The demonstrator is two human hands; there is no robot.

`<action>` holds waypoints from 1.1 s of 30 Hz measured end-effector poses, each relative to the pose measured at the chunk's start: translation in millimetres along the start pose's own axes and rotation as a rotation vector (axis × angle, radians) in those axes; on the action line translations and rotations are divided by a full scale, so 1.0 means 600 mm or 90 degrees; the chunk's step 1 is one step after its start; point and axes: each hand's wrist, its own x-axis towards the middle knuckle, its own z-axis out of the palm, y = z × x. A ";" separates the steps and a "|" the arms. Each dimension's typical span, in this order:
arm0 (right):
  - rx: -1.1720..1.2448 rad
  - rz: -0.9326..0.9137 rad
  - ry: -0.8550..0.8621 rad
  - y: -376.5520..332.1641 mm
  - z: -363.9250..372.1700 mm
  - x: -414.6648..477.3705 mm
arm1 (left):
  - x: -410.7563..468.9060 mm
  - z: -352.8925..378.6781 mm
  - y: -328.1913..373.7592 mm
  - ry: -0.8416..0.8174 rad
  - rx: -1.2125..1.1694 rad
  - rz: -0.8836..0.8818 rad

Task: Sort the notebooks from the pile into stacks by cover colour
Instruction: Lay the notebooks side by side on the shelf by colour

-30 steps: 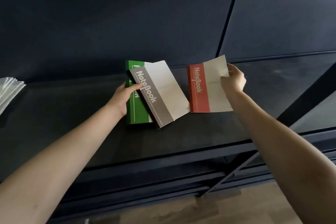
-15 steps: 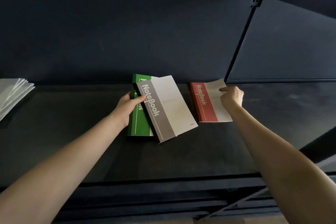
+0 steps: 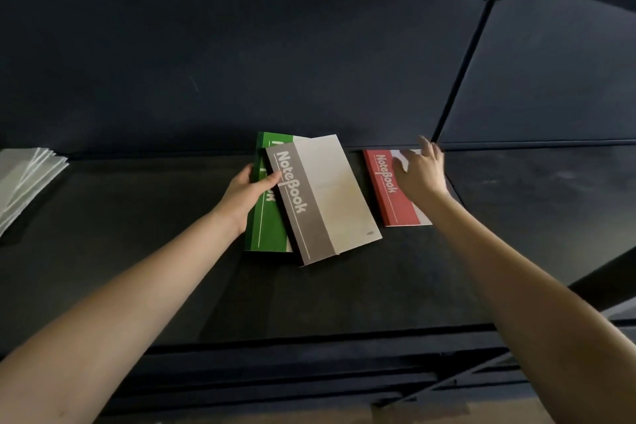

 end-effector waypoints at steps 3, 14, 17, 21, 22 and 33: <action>0.319 -0.037 -0.097 -0.087 0.006 -0.050 | -0.001 -0.001 0.005 0.021 0.013 0.028; 0.361 0.102 0.006 -0.132 0.033 -0.067 | -0.026 -0.075 0.017 0.081 -0.005 0.043; 0.325 0.106 0.000 -0.124 0.034 -0.059 | -0.037 -0.106 0.016 0.131 -0.012 0.040; 0.312 0.105 0.001 -0.131 0.052 -0.052 | -0.052 -0.134 0.016 0.150 -0.011 0.048; 0.306 0.104 0.003 -0.135 0.057 -0.051 | -0.056 -0.138 0.017 0.152 -0.007 0.051; 0.251 0.104 -0.039 -0.169 0.090 -0.047 | -0.085 -0.162 0.024 0.145 -0.002 -0.003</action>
